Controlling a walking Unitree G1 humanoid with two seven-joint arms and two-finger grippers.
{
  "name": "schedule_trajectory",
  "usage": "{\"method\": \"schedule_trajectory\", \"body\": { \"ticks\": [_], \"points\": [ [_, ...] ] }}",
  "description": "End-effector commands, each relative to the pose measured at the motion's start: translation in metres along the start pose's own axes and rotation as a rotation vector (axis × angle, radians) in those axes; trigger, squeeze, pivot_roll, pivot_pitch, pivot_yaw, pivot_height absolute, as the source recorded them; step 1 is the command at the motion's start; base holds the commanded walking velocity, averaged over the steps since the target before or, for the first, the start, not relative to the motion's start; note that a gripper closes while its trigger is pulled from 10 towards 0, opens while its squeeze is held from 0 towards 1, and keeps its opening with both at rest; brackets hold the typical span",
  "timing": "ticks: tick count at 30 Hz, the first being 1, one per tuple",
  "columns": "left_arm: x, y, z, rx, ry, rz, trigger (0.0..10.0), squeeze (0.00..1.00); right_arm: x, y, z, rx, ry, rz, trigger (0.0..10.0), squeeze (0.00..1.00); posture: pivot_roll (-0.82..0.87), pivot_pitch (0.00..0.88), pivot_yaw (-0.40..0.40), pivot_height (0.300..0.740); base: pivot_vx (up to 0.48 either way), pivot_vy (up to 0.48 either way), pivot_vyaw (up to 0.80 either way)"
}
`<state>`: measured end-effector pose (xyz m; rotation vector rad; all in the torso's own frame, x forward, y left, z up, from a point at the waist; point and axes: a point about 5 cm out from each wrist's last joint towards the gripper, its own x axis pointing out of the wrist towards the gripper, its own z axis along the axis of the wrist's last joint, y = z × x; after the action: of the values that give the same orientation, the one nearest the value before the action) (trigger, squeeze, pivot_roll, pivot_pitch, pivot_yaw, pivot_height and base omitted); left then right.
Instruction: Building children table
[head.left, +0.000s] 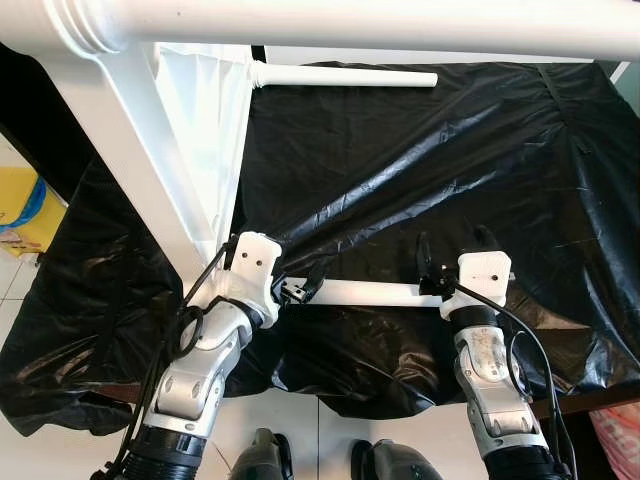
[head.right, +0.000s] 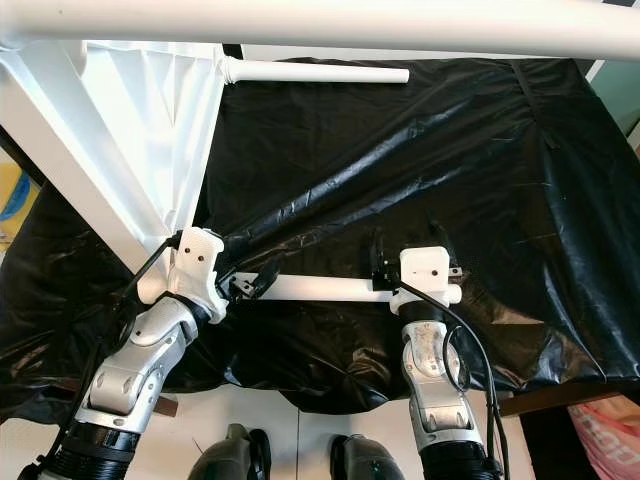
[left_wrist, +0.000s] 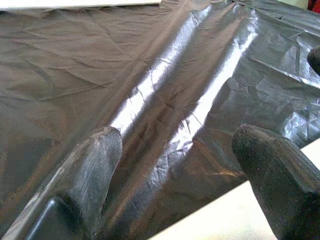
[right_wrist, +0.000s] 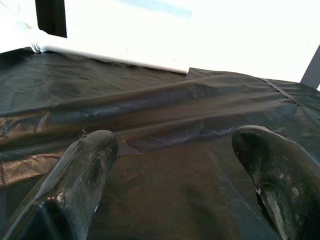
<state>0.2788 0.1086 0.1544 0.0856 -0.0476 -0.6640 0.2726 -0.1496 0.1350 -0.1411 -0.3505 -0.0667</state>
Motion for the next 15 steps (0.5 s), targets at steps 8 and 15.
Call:
{"method": "schedule_trajectory", "body": {
  "ticks": [8,15],
  "points": [
    [-0.0007,-0.0018,-0.0012,-0.010,0.018,-0.032,10.0,0.00,-0.0048,-0.0006,-0.0025,-0.002,0.010,-0.017,10.0,0.00,0.04,0.165,0.001,0.740,0.000,0.000,0.00],
    [-0.0005,-0.0023,-0.0010,-0.015,0.022,-0.039,10.0,0.00,-0.0054,-0.0006,-0.0027,-0.002,0.011,-0.022,10.0,0.00,0.04,0.166,0.005,0.740,-0.075,0.000,0.00]
  ]
}}
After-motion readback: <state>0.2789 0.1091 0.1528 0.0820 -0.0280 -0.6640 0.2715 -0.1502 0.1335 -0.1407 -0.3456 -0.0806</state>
